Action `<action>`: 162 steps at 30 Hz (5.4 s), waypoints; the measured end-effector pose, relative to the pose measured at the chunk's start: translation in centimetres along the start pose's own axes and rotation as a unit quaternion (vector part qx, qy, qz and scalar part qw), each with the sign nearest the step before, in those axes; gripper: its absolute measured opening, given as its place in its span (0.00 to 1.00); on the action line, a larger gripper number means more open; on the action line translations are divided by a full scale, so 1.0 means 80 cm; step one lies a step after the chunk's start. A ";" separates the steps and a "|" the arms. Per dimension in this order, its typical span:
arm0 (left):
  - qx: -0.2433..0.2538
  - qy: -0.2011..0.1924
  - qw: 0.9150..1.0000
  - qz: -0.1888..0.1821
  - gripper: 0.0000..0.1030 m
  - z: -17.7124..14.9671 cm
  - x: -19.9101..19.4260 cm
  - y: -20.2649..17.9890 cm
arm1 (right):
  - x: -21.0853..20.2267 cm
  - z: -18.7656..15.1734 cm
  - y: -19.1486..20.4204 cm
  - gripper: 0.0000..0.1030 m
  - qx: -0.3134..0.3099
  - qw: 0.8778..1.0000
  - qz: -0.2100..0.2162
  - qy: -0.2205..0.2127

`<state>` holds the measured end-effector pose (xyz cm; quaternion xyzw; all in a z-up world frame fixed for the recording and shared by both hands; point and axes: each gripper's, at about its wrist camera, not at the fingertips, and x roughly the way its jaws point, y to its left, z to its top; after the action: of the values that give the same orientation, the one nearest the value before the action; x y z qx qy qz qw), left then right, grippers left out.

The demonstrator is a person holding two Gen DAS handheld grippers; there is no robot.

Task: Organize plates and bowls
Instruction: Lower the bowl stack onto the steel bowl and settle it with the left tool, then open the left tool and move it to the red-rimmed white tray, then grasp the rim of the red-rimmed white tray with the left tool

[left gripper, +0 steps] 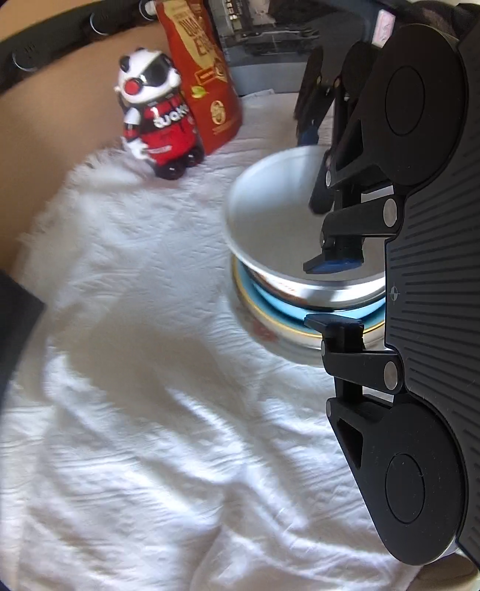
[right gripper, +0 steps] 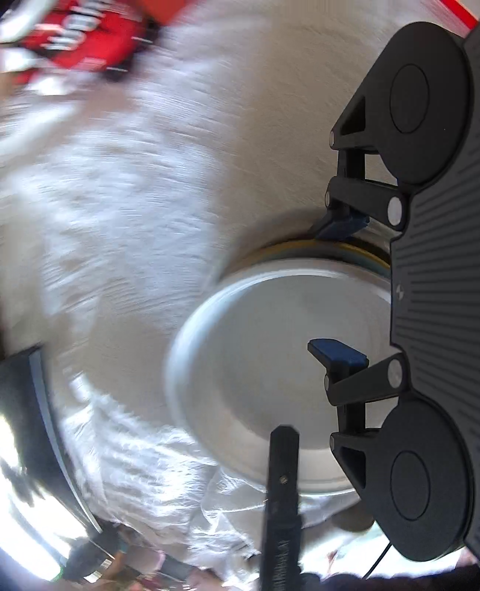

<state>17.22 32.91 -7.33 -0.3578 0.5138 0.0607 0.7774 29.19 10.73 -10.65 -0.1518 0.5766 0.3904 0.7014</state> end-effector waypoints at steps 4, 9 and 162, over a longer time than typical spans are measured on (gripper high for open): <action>0.003 -0.012 1.000 -0.013 0.25 0.001 -0.012 -0.009 | -0.026 -0.002 0.009 0.56 -0.038 0.999 0.002 -0.026; 0.008 -0.013 1.000 -0.008 0.25 -0.002 -0.010 -0.018 | -0.021 -0.014 -0.012 0.53 0.015 0.998 0.053 -0.016; 0.154 0.029 0.986 0.054 0.22 -0.128 0.226 -0.271 | -0.058 -0.206 -0.245 0.32 0.155 0.983 -0.009 -0.097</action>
<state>27.88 5.67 -14.04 -0.2071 0.5576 0.0125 0.8038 31.82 -14.64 -15.79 -0.0082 0.5579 0.3026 0.7727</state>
